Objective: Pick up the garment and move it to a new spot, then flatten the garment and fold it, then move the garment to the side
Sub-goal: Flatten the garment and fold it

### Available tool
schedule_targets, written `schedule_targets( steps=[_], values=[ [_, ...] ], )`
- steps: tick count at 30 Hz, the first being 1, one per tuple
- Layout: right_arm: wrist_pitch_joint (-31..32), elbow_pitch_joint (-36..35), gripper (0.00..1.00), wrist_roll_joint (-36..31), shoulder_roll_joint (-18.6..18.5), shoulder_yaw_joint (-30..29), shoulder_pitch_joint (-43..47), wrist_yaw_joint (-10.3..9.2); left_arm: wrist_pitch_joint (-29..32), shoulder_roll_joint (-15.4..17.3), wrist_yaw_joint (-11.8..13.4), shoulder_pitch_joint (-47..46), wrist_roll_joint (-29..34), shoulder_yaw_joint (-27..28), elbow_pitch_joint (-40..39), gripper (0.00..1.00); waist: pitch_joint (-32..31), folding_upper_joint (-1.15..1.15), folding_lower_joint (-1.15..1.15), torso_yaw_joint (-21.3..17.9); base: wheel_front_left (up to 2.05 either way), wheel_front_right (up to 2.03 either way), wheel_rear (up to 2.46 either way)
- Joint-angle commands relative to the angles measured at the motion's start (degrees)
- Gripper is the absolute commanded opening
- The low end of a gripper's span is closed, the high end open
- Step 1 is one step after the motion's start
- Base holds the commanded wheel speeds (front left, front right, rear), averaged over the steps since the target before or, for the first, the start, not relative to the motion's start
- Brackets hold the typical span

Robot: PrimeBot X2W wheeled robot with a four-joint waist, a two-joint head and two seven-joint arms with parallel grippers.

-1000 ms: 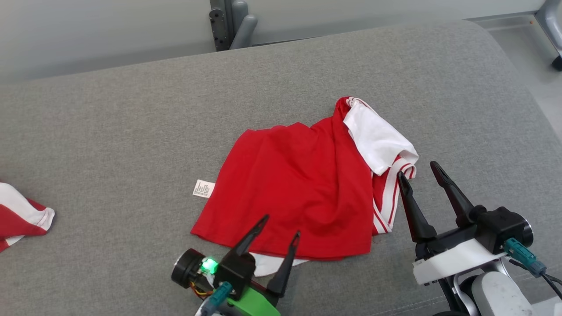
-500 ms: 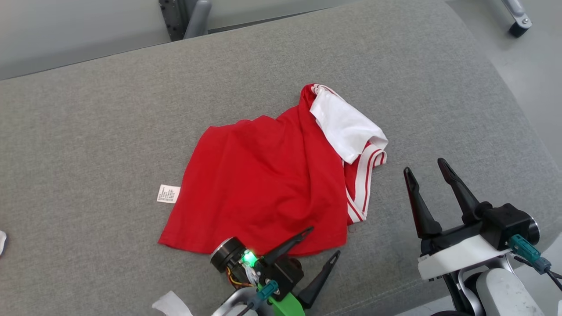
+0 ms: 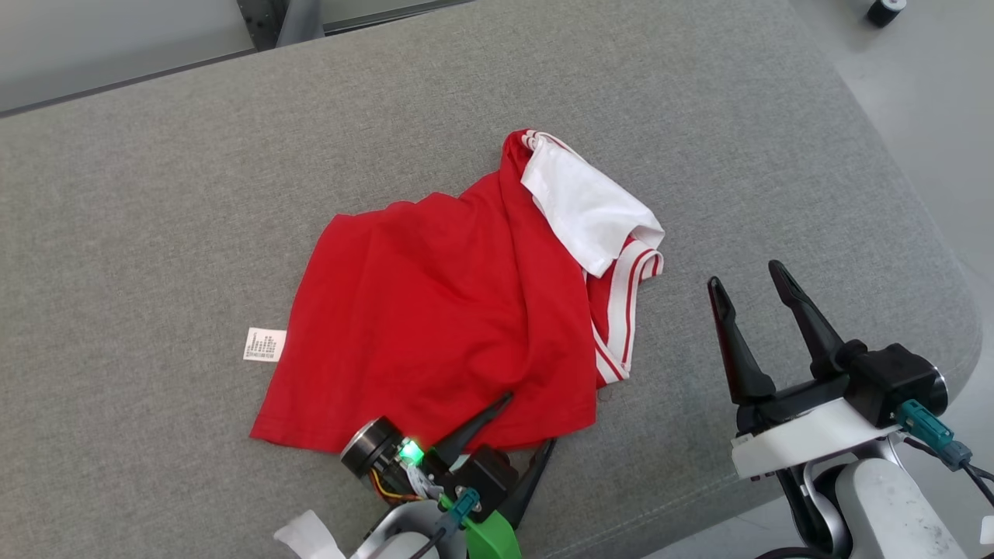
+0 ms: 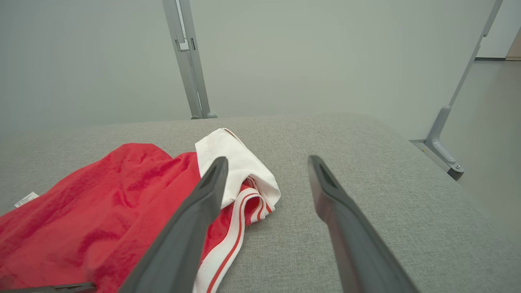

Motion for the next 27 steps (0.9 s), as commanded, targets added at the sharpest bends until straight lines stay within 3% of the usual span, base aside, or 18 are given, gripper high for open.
schedule_targets(
  steps=[1, 4, 5, 6, 7, 12, 18, 23, 27],
  values=[
    [0.00, 0.12, 1.00, -0.50, -0.16, 0.34, -0.31, -0.10, 0.04, -0.14, 0.97, -0.16, -0.16, 0.66, -0.26, 1.00, 0.20, 0.00, 0.00, -0.08, 0.00, 0.00, 0.00],
    [-0.01, 0.05, 1.00, -0.59, -0.21, 0.43, -0.75, -0.10, 0.04, -0.18, 1.63, 0.46, -0.62, 1.55, -0.54, 1.00, 0.39, 0.00, 0.00, -0.11, 0.00, 0.00, 0.00],
    [0.00, -0.02, 1.00, -0.57, -0.19, 0.39, -0.82, -0.10, 0.04, -0.21, 1.67, 0.51, -0.54, 1.70, -0.63, 0.75, 0.44, 0.00, 0.00, -0.09, 0.00, 0.00, 0.00],
    [0.00, -0.04, 1.00, -0.53, -0.15, 0.34, -0.84, -0.10, 0.04, -0.24, 1.53, 0.55, -0.55, 1.76, -0.74, 0.30, 0.48, 0.00, 0.00, -0.04, 0.00, 0.00, 0.00],
    [0.00, -0.01, 1.00, -0.49, -0.07, 0.33, -0.79, -0.10, 0.04, -0.28, 1.14, 0.56, -0.74, 1.85, -1.22, 0.00, 0.52, 0.00, 0.00, 0.03, 0.00, 0.00, 0.00],
    [0.00, 0.33, 1.00, -0.16, 0.18, 0.45, -0.36, -0.10, 0.04, -0.24, 0.31, 0.75, -0.78, 2.42, -5.01, 0.00, 0.43, 0.00, 0.00, 0.63, 0.00, 0.00, 0.00],
    [-0.01, 1.81, 1.00, -0.30, -0.24, -0.20, 0.70, -0.10, 0.03, -0.10, 1.32, -0.52, -2.18, 6.63, -12.92, 0.00, -0.01, 0.00, 0.00, 2.16, 0.00, 0.00, 0.00],
    [0.00, 2.97, 1.00, 0.07, 0.08, -0.19, 1.00, -0.10, 0.02, 2.65, 3.01, -4.73, -3.12, 14.97, -18.38, 0.00, 0.03, 0.00, 0.00, 3.45, 0.00, 0.00, 0.00],
    [-0.01, 3.34, 1.00, 0.42, 0.37, 0.62, -0.14, -0.10, 0.03, 6.98, 3.54, -10.15, -2.61, 21.46, -16.49, 0.00, 1.04, 0.00, 0.00, 3.53, 0.00, 0.00, 0.00]
  ],
)
